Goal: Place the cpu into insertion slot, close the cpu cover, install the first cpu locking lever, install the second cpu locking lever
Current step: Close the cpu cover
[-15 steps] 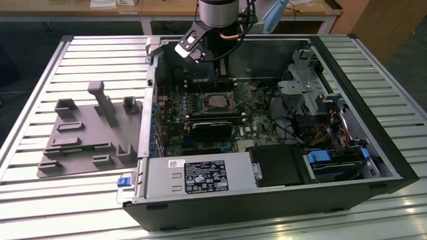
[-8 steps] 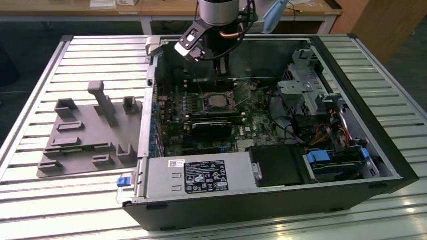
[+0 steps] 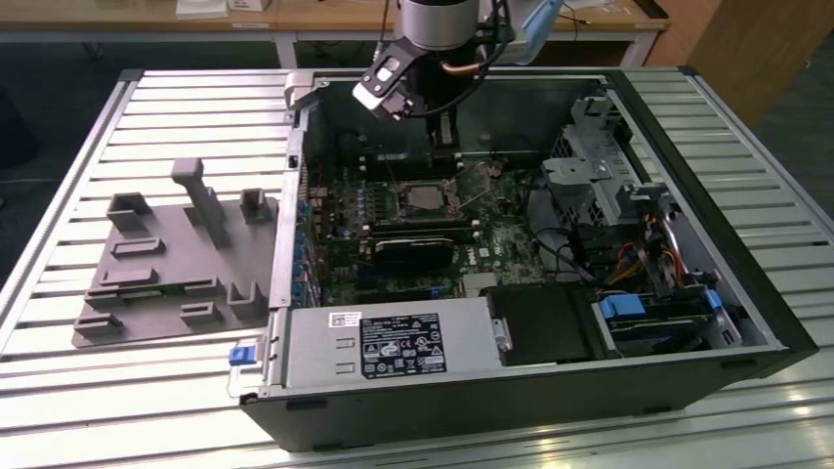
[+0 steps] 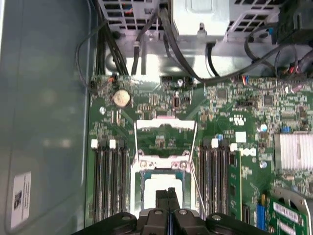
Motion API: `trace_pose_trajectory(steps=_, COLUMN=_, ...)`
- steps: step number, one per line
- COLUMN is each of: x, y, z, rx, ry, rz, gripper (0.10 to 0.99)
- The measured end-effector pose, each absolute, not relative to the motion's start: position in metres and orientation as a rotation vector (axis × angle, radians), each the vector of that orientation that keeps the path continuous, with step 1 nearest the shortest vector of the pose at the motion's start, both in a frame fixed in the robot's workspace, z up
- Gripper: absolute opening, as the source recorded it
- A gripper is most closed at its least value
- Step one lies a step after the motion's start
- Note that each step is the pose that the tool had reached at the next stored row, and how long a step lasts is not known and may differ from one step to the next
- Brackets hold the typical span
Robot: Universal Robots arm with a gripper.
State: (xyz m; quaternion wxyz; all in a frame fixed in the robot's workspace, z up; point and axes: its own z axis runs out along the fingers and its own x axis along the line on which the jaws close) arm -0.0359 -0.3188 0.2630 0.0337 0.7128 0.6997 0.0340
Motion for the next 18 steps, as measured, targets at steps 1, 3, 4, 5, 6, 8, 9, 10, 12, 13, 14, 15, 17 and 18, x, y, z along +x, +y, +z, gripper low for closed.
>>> trace_pose_trajectory(steps=1, x=-0.033, y=-0.319, z=0.263, rx=2.193, ry=2.152, rz=0.104, gripper=0.102)
trace_pose_trajectory(steps=3, x=-0.028, y=-0.319, z=0.263, rx=2.193, ry=2.152, rz=0.104, gripper=0.102)
trace_pose_trajectory(steps=4, x=-0.026, y=-0.319, z=0.263, rx=2.193, ry=2.152, rz=0.104, gripper=0.102)
trace_pose_trajectory(steps=5, x=-0.023, y=-0.319, z=0.263, rx=2.192, ry=2.152, rz=0.104, gripper=0.102)
trace_pose_trajectory(steps=6, x=-0.019, y=-0.319, z=0.263, rx=2.192, ry=2.153, rz=0.104, gripper=0.102)
trace_pose_trajectory(steps=8, x=-0.012, y=-0.319, z=0.263, rx=2.193, ry=2.152, rz=0.104, gripper=0.102)
trace_pose_trajectory(steps=9, x=-0.009, y=-0.319, z=0.263, rx=2.193, ry=2.153, rz=0.104, gripper=0.102)
trace_pose_trajectory(steps=10, x=-0.006, y=-0.319, z=0.263, rx=2.193, ry=2.153, rz=0.104, gripper=0.102)
trace_pose_trajectory(steps=12, x=0.001, y=-0.319, z=0.263, rx=2.193, ry=2.153, rz=0.104, gripper=0.102)
trace_pose_trajectory(steps=13, x=0.004, y=-0.319, z=0.263, rx=2.193, ry=2.153, rz=0.104, gripper=0.102)
trace_pose_trajectory(steps=14, x=0.007, y=-0.319, z=0.263, rx=2.193, ry=2.153, rz=0.104, gripper=0.102)
trace_pose_trajectory(steps=15, x=0.011, y=-0.319, z=0.263, rx=2.193, ry=2.153, rz=0.103, gripper=0.102)
trace_pose_trajectory(steps=17, x=0.018, y=-0.319, z=0.263, rx=2.193, ry=2.153, rz=0.103, gripper=0.102)
trace_pose_trajectory(steps=18, x=0.021, y=-0.319, z=0.263, rx=2.193, ry=2.153, rz=0.103, gripper=0.102)
